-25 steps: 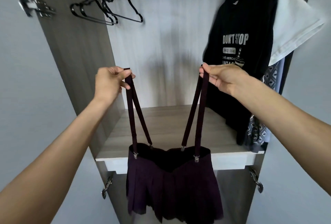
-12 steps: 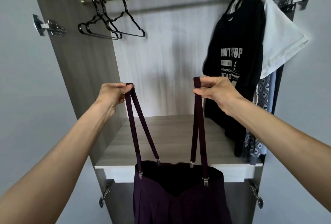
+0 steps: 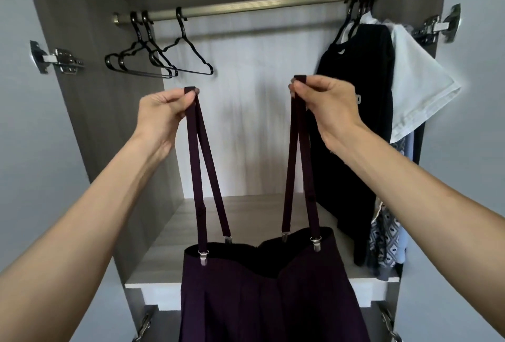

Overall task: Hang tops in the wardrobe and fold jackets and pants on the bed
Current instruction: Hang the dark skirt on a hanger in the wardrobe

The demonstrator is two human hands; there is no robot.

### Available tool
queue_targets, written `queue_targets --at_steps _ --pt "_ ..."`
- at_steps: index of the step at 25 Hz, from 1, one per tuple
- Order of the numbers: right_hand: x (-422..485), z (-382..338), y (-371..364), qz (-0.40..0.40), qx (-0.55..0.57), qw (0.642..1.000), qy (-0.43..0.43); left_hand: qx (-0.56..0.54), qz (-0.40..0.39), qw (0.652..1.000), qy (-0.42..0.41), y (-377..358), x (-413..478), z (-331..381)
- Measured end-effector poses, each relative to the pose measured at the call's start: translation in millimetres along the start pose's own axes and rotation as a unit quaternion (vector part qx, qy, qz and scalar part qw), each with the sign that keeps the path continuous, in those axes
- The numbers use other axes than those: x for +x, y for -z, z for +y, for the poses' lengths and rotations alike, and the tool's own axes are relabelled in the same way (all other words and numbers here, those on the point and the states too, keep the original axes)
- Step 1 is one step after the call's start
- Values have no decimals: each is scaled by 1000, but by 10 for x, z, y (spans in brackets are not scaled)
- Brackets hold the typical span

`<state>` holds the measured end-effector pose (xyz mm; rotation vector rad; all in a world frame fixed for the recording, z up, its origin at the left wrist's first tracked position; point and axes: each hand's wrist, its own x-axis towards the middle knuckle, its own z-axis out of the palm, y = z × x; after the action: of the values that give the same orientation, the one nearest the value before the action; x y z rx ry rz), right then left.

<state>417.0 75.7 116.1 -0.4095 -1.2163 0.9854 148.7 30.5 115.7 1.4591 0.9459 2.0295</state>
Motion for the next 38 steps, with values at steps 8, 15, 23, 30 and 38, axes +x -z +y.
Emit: queue_targets --at_steps 8,15,23,30,38 --pt "1224 500 -422 103 -117 988 10 130 80 988 -11 22 1130 -344" --pt "2667 1756 -725 141 -104 984 -29 95 62 994 2 128 2689 -1578" --pt "2623 4203 -109 109 -168 927 -317 118 -9 950 289 844 2598 -3880" --pt "2188 3803 -24 17 -264 927 -265 142 -31 947 288 998 2206 -3461" --pt "-61 3435 740 -42 -344 878 -329 113 30 934 338 942 105 -3190"
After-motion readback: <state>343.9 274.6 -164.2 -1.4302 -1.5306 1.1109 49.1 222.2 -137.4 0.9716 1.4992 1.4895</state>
